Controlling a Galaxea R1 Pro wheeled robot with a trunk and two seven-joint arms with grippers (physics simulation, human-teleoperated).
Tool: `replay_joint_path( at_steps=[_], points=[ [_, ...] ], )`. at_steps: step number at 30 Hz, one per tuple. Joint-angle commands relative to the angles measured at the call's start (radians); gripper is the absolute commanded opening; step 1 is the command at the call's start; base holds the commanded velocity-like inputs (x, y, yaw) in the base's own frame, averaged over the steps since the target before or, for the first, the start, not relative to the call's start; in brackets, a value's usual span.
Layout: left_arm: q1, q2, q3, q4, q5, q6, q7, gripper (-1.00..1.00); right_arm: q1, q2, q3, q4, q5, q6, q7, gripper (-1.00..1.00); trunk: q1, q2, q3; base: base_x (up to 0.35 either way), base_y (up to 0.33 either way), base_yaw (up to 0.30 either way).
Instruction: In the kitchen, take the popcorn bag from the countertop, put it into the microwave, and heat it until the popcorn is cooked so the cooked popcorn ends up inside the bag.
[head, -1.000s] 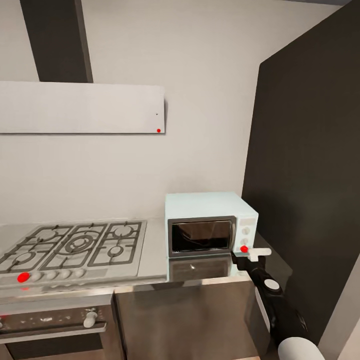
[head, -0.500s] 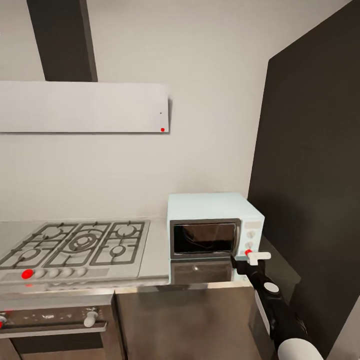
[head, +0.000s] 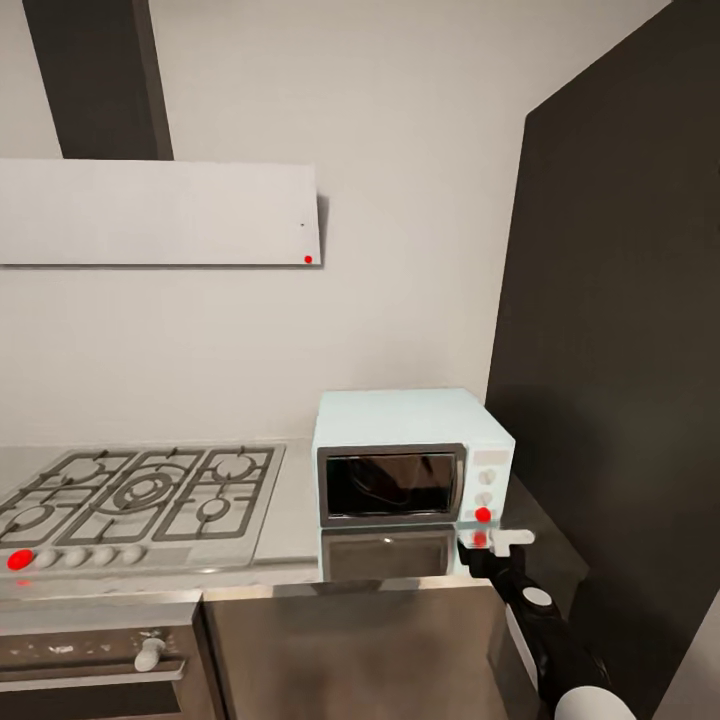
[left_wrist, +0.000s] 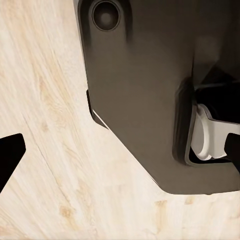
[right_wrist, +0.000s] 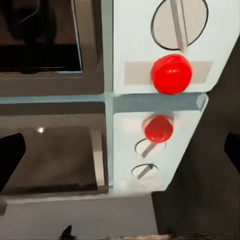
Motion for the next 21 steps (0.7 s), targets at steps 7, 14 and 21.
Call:
replay_joint_path(
  at_steps=[7, 14, 21],
  points=[
    [0.000, 0.000, -0.008, -0.002, 0.001, 0.006, -0.004, 1.00, -0.001, -0.002, -0.014, 0.036, 0.010, -0.058, 0.008, 1.00, 0.000, -0.001, 0.000, 0.000, 0.000, 0.000],
    [0.000, 0.000, -0.008, -0.002, 0.001, 0.006, -0.004, 1.00, -0.001, -0.004, -0.101, 0.038, 0.011, -0.108, 0.007, 1.00, 0.000, -0.001, 0.000, 0.000, 0.000, 0.000],
    [0.000, 0.000, -0.008, -0.002, 0.001, 0.006, -0.004, 1.00, -0.001, -0.006, -0.116, 0.040, 0.011, -0.111, 0.008, 1.00, 0.000, -0.001, 0.000, 0.015, -0.012, 0.000]
  ],
)
